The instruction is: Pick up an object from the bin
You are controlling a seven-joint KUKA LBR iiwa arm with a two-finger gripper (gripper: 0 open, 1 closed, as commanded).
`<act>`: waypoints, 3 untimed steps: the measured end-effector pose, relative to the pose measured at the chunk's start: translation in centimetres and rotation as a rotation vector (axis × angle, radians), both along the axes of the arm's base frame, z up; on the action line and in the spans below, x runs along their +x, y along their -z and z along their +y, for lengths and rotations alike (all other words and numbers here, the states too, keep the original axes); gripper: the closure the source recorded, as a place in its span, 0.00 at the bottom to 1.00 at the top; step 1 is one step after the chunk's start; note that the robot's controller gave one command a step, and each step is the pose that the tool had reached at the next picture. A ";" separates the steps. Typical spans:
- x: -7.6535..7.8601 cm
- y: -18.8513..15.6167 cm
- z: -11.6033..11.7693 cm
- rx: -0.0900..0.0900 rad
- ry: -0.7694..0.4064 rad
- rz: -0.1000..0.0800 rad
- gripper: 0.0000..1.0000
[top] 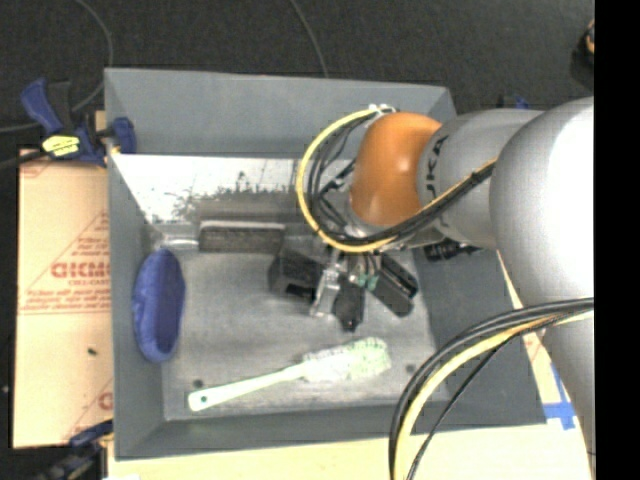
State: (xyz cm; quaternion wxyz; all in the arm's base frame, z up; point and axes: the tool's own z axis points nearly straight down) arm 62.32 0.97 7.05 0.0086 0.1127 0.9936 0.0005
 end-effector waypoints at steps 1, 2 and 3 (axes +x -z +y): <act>-2.4 -0.1 1.2 0.001 0.242 0.020 1.00; -2.4 -0.1 1.2 0.001 0.241 0.020 1.00; -2.5 -0.6 1.2 0.001 0.241 0.023 1.00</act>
Offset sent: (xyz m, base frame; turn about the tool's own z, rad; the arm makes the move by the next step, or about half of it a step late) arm 0.0000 0.0000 0.0000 0.0000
